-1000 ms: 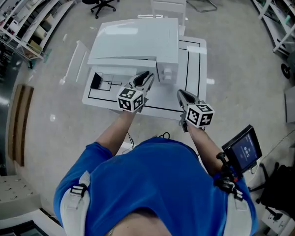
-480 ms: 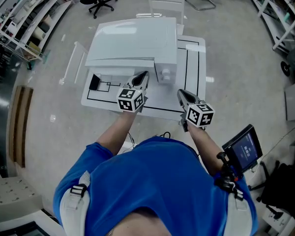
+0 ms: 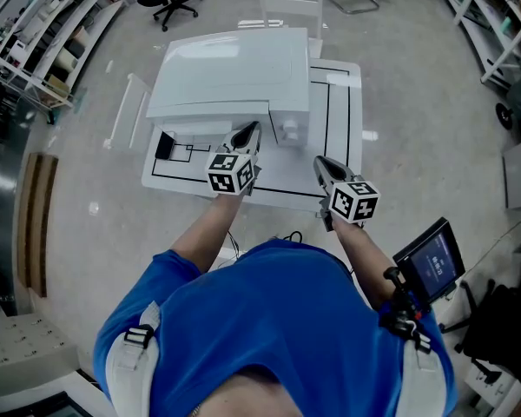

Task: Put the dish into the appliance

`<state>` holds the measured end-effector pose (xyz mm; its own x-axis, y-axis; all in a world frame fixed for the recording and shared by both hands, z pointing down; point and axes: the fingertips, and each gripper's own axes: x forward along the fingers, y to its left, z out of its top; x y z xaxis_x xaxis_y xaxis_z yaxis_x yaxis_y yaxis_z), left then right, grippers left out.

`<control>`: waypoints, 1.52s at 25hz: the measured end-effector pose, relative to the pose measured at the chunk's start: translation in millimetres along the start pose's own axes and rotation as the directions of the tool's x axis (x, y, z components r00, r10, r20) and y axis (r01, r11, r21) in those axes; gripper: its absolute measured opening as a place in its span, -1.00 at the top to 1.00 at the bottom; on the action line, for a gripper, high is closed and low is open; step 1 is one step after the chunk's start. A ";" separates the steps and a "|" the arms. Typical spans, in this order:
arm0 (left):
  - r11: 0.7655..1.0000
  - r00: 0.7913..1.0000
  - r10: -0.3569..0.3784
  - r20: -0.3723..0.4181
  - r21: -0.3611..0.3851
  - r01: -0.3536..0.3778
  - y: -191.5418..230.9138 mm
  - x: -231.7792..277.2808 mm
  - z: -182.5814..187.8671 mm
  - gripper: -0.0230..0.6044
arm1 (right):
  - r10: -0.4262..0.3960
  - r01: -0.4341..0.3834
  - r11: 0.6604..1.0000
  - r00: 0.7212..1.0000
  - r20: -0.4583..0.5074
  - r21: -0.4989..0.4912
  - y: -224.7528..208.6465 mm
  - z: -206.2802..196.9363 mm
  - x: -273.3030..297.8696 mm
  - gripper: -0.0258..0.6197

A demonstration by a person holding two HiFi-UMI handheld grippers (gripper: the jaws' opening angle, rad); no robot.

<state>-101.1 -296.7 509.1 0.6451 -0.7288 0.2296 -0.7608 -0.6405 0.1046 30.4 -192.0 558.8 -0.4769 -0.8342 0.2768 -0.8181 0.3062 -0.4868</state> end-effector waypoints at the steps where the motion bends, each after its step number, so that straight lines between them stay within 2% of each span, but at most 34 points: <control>1: 1.000 1.000 0.000 -0.002 -0.006 0.000 0.6 2.6 0.6 0.90 | -0.001 0.001 1.000 1.000 -0.001 0.001 -1.3 -0.2 0.4 0.92; 4: 1.000 1.000 0.004 -0.014 -0.024 -0.005 2.8 7.5 2.0 0.91 | 0.001 -0.001 1.000 1.000 -0.001 0.006 -0.3 -2.6 1.5 0.92; 16: 1.000 1.000 -0.014 0.000 -0.011 0.013 3.8 -1.2 2.9 0.91 | -0.005 0.005 1.000 1.000 0.013 0.009 6.1 -1.0 -0.5 0.92; 30: 0.998 1.000 0.009 0.008 -0.059 -0.009 17.9 5.2 -11.7 0.91 | 0.007 -0.007 1.000 1.000 0.014 0.000 1.0 -5.7 -3.6 0.92; 38: 0.997 0.999 0.024 0.027 -0.078 -0.022 -19.3 -30.6 -12.2 0.91 | 0.047 -0.047 0.999 0.999 -0.005 0.001 8.6 -9.5 -36.0 0.92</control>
<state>-107.0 -259.1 511.9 0.6284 -0.7503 0.2054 -0.7779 -0.6036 0.1746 37.5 -155.0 552.5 -0.5162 -0.8168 0.2576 -0.7946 0.3446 -0.4999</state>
